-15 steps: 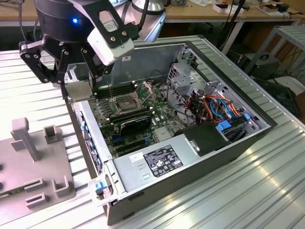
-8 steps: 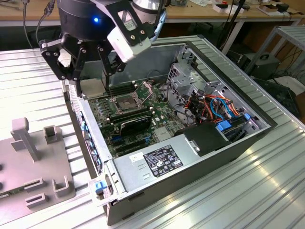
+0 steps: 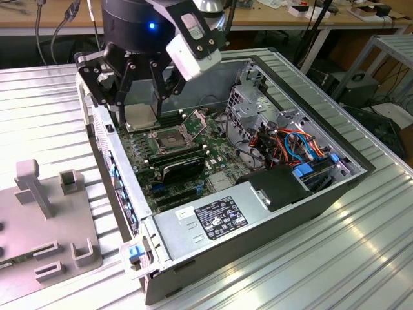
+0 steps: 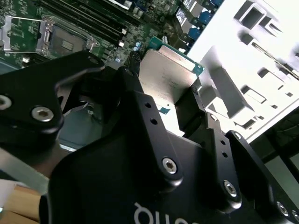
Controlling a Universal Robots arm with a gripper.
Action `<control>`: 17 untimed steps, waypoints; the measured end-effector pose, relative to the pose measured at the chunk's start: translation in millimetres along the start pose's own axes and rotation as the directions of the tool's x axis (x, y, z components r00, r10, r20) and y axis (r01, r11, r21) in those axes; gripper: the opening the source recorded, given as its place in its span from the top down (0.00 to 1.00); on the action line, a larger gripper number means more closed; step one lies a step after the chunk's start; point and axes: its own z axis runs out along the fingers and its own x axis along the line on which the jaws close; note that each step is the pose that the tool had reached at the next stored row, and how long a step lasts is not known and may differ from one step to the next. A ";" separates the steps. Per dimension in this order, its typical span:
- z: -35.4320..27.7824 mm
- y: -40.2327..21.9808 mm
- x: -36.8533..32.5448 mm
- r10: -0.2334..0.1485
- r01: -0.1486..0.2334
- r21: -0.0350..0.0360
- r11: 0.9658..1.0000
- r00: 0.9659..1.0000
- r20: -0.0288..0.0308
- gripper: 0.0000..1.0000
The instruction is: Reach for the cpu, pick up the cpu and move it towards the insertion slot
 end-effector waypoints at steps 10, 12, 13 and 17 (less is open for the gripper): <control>0.2 6.8 -32.2 0.000 0.000 0.003 1.000 1.000 0.000 0.45; 0.3 8.6 -37.7 0.000 0.000 0.004 1.000 1.000 0.000 0.45; 0.3 9.5 -40.5 0.000 0.000 0.004 1.000 1.000 0.000 0.45; 0.6 16.1 -55.5 0.000 0.000 0.005 1.000 1.000 0.000 0.45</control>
